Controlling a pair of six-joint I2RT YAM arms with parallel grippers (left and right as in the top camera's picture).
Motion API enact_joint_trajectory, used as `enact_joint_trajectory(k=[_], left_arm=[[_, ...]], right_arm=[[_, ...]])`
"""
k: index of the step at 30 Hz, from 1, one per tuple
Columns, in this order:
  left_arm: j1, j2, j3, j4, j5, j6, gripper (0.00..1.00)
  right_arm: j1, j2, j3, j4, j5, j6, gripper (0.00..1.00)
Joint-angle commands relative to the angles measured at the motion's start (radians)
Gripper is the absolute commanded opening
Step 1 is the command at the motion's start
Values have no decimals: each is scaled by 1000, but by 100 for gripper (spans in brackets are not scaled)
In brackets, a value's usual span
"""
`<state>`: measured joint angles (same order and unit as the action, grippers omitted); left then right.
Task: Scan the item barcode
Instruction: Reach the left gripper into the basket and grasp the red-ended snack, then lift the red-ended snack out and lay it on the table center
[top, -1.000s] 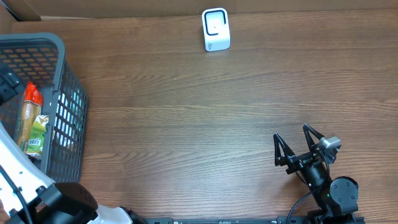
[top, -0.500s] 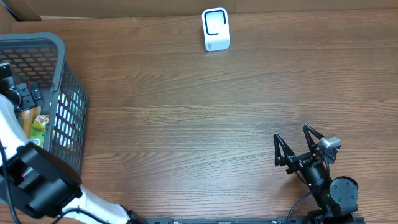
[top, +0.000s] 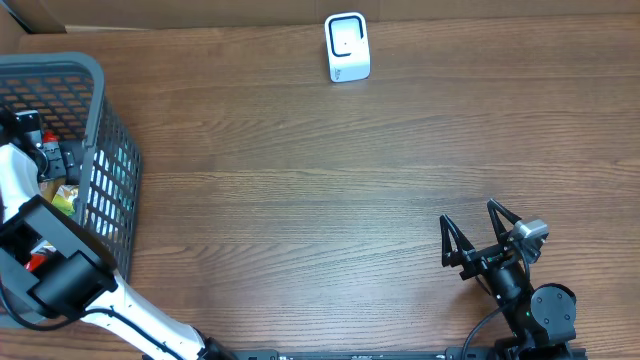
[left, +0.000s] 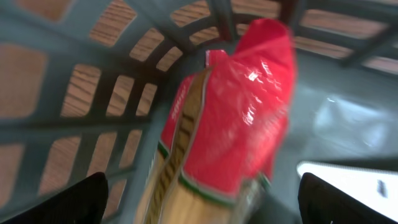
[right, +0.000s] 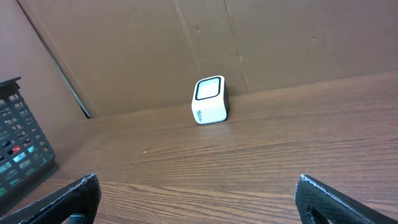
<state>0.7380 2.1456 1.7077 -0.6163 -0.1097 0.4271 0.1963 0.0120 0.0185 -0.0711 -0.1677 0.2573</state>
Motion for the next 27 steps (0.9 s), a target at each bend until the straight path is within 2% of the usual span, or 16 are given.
enact_joint_trajectory(k=[1, 4, 6, 8, 9, 10, 11, 19, 27], left_arm=[[20, 40, -2, 28, -11, 21, 89], [28, 78, -2, 39, -1, 22, 84], [28, 105, -2, 39, -2, 22, 74], [27, 122, -2, 37, -2, 22, 54], [25, 126, -2, 32, -1, 21, 37], [22, 126, -2, 30, -2, 21, 10], [21, 126, -2, 30, -2, 21, 4], [1, 47, 10, 19, 6, -59, 4], [-33, -179, 11, 30, 60, -122, 4]], right_arm=[[-1, -9, -11, 5, 10, -3, 100], [-1, -9, -11, 5, 10, -3, 100], [-1, -9, -11, 5, 10, -3, 100], [-1, -9, -11, 5, 10, -3, 100], [-1, -9, -11, 5, 10, -3, 100], [-1, -9, -11, 5, 10, -3, 100], [-1, -9, -11, 5, 10, -3, 100], [-1, -9, -11, 5, 10, -3, 100], [-1, -9, -11, 5, 10, -3, 100]])
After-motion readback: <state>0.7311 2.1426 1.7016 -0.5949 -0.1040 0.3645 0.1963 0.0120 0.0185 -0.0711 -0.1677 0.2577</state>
